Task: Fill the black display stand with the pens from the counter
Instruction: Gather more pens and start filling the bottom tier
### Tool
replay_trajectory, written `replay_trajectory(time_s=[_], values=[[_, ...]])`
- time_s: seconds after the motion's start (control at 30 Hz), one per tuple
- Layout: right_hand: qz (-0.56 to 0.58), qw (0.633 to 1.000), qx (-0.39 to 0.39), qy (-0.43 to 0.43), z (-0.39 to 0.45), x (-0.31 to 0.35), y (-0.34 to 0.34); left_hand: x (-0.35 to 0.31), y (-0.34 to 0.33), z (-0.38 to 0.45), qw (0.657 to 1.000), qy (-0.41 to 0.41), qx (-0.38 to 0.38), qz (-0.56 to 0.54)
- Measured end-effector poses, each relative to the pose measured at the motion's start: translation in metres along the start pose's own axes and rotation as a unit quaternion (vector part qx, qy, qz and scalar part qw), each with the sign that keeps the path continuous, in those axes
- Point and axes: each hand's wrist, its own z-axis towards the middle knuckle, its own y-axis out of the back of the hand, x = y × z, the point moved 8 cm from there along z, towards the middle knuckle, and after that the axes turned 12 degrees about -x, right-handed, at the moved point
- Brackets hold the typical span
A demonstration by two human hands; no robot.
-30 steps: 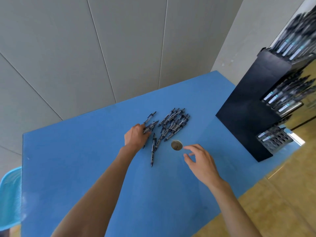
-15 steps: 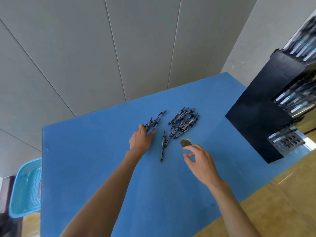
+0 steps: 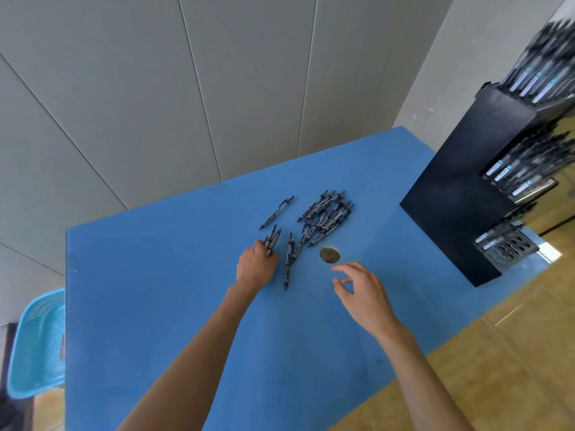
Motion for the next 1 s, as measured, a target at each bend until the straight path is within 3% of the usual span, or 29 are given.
replay_trajectory(time_s=[0.2,0.47,0.63,0.83,1.0], values=[[0.002,1.000,-0.002,0.004,-0.002,0.001,0.001,-0.005,-0.006,-0.013,1.000,-0.009,0.014,0.011],[0.005,1.000,0.007,0.014,-0.011,0.005,-0.006,0.002,0.020,-0.028,0.988,-0.027,0.012,0.151],[0.020,0.999,0.026,0.033,-0.018,0.031,-0.025,0.039,0.042,-0.048,0.985,-0.012,-0.052,0.164],[0.050,0.995,0.045,0.069,-0.032,0.080,-0.058,0.091,0.083,-0.081,0.976,0.103,-0.189,-0.036],[0.065,0.993,0.033,0.092,-0.043,0.112,-0.076,0.116,0.106,-0.115,0.886,0.139,-0.253,-0.363]])
